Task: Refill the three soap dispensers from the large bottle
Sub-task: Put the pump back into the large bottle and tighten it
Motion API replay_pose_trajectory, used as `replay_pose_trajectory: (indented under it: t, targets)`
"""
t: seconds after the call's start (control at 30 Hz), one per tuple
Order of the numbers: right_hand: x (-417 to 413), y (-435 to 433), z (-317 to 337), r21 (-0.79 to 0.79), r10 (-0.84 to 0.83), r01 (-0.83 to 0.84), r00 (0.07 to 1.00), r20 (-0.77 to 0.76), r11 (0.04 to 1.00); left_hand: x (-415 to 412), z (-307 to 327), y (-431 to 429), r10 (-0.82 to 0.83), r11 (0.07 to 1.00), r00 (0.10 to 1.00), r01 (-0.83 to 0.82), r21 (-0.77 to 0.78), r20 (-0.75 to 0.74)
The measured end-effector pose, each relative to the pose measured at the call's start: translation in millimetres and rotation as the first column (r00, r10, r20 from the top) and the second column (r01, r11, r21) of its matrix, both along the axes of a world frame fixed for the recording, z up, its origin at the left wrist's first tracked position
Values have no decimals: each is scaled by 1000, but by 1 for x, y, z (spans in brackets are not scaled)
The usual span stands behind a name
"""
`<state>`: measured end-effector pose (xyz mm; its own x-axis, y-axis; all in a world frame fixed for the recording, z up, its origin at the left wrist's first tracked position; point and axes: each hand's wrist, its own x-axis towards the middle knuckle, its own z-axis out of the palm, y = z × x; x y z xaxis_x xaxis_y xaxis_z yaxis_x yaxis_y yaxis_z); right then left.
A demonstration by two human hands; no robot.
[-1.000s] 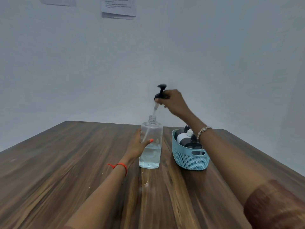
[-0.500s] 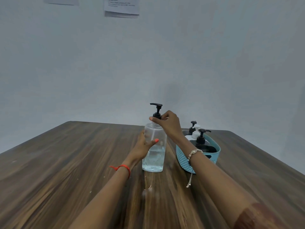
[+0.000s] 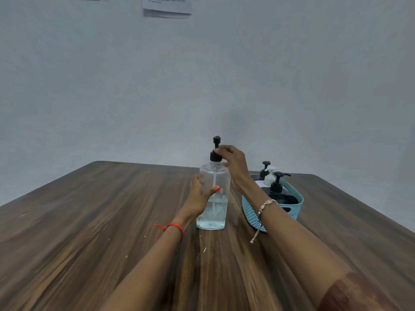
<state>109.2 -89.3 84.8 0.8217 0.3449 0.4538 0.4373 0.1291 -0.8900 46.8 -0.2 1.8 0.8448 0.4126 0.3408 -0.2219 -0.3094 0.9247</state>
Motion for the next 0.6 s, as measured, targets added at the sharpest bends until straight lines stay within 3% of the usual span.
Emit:
replay_pose_trajectory:
  t: [0.1,0.27,0.43,0.6]
  targets:
    - [2,-6,-2,59,53,-50,997,-56,997,-1,0,-1,-11,1000,1000,11,-5,8]
    - [-2,-1,-6,6,-92,92,996,8,996,-3,1,-2,-6,1000,1000,6,-3,-6]
    - [-2,-9,-2,15,93,-93,995,-35,996,-3,1,-1,-1,1000,1000,1,3,-10]
    - [-10,-3,-4,-52,27,-24,998,63,998,-5,2,-3,13,1000,1000,-13,18,-9]
